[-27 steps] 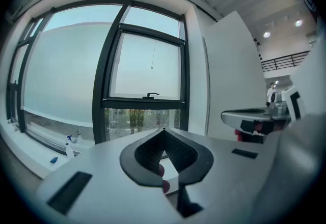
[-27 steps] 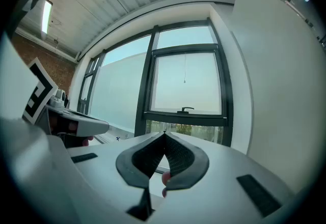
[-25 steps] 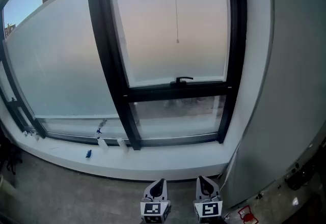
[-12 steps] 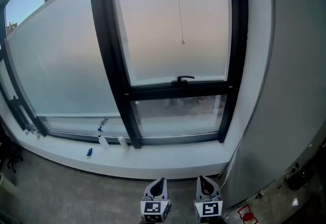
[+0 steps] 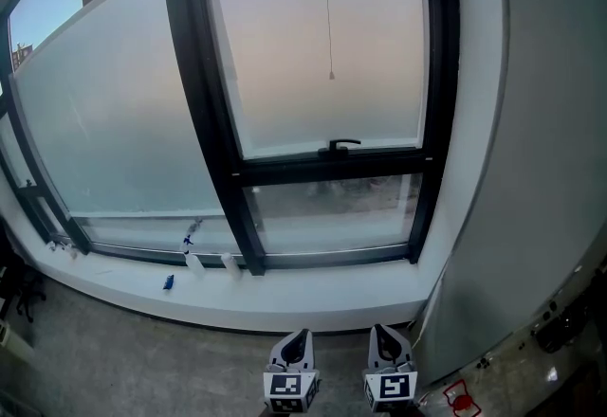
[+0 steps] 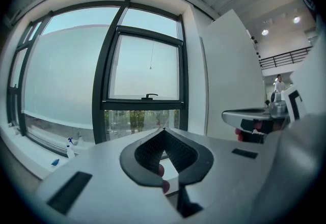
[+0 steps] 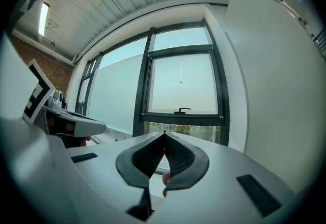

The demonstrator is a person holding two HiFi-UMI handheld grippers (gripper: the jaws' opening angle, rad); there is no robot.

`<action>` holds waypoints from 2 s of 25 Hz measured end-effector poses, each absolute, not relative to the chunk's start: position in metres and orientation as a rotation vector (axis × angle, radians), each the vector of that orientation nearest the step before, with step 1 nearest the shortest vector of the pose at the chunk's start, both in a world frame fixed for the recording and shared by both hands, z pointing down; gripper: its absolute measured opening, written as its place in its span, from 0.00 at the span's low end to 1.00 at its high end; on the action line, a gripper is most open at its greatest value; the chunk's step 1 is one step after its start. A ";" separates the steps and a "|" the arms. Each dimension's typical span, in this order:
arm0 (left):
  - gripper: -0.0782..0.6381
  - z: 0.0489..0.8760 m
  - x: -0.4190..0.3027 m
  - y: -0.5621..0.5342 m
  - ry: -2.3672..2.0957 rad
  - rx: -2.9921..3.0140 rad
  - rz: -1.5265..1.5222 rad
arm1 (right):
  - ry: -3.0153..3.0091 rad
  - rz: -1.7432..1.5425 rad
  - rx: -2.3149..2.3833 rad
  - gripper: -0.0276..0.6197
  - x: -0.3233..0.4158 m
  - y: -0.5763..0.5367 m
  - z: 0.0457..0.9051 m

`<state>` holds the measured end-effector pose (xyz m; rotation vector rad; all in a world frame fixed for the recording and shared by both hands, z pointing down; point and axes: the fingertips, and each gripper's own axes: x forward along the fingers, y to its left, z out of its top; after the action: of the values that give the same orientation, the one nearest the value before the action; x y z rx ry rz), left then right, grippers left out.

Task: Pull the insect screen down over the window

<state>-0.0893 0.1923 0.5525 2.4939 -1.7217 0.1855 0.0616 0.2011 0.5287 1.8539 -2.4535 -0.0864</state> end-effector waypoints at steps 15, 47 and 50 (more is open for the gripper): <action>0.11 0.534 -0.059 0.183 -1.763 2.477 0.162 | -2.481 -0.121 1.845 0.05 0.089 0.187 0.519; 0.11 0.524 -0.115 0.032 -1.616 2.566 0.141 | -2.380 -0.103 1.958 0.05 0.041 0.049 0.507; 0.11 0.524 -0.116 0.021 -1.614 2.556 0.146 | -2.368 -0.100 1.963 0.05 0.042 0.040 0.508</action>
<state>-0.1157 0.0211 0.5238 2.5562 -1.6145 0.1458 0.0417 0.0395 0.5076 1.9632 -2.3682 -0.0997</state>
